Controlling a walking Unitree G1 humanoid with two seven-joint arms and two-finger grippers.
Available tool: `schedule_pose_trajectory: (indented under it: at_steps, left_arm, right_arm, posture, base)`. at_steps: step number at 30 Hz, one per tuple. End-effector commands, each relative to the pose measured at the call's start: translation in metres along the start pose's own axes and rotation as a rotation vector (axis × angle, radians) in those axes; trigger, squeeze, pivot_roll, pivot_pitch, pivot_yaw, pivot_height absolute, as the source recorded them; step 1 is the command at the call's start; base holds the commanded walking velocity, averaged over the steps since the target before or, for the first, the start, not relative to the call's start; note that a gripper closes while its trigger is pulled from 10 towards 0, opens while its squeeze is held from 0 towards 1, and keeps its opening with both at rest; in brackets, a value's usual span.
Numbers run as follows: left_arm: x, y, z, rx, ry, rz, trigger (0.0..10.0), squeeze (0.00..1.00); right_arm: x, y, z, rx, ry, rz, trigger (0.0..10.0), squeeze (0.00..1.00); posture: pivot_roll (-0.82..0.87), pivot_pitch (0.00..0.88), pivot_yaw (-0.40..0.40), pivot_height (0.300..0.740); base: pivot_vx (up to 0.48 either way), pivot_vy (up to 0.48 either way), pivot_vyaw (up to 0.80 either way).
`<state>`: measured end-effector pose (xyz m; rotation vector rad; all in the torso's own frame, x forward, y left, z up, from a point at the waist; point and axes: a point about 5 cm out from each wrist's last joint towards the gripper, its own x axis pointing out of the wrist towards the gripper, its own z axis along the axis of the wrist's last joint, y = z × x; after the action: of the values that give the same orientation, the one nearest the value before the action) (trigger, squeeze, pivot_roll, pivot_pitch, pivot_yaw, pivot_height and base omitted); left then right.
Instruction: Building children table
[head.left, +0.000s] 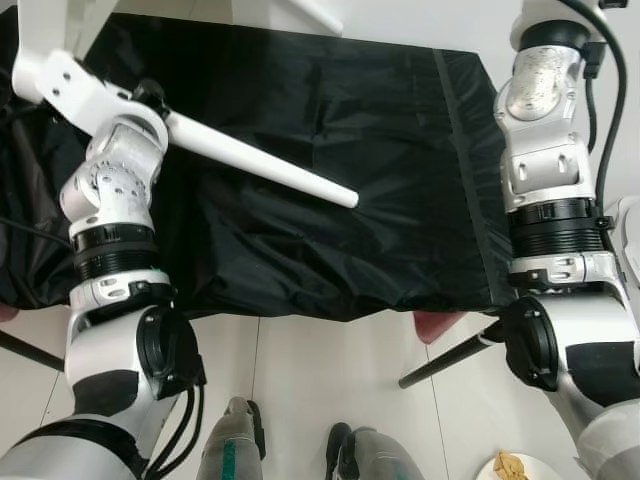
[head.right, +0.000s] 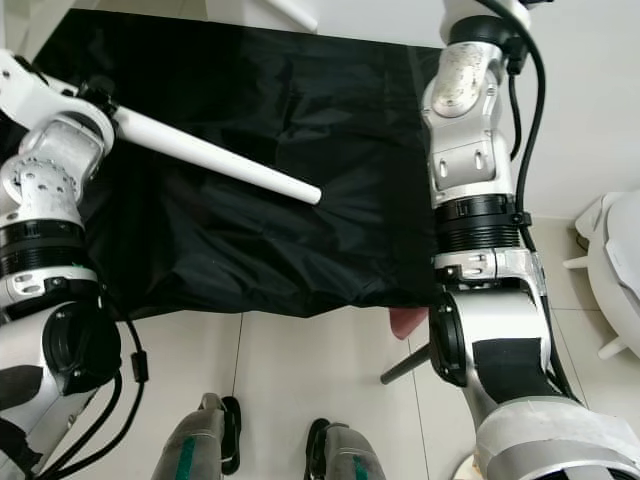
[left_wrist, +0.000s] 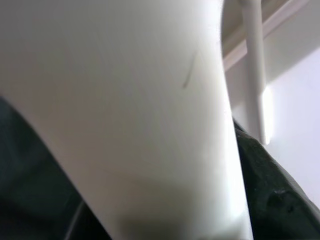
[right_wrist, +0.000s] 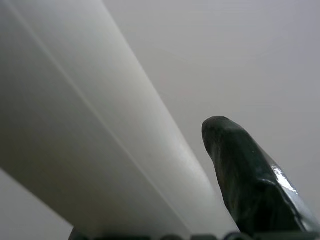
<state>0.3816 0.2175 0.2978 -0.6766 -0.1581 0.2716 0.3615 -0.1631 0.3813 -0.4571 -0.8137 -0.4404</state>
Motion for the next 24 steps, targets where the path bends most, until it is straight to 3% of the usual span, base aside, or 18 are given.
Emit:
schedule_pose_trajectory:
  at_steps: [1,7,19,22,24]
  left_arm:
    - [-0.016,-0.031,0.087,0.116,-0.371,-0.119,0.0,0.0]
    - [-0.027,-0.042,0.114,0.204,-0.475,-0.156,0.0,0.0]
    - [-0.038,-0.054,0.129,0.262,-0.535,-0.197,0.0,0.0]
    - [-0.044,-0.068,0.125,0.354,-0.503,-0.294,0.0,0.0]
    - [-0.045,-0.071,0.121,0.382,-0.482,-0.322,0.0,0.0]
  right_arm:
    - [0.007,-0.02,0.066,0.191,-0.313,-0.008,10.0,0.0]
    - [0.001,-0.023,0.045,0.194,-0.197,0.086,10.0,0.0]
    - [-0.016,-0.022,0.018,0.199,-0.078,0.167,10.0,0.0]
    - [-0.041,-0.023,-0.01,0.158,0.051,0.234,10.0,0.0]
    - [-0.048,-0.025,-0.018,0.146,0.086,0.247,10.0,0.0]
  posture:
    - [0.1,0.105,0.003,0.74]
    - [0.11,0.097,-0.01,0.74]
    - [0.11,0.095,-0.02,0.74]
    - [0.12,0.102,-0.021,0.74]
    - [0.12,0.102,-0.021,0.74]
  base:
    - [0.0,0.0,0.0]
    - [0.0,0.0,0.0]
    - [0.0,0.0,0.0]
    - [0.0,0.0,0.0]
    - [0.0,0.0,0.0]
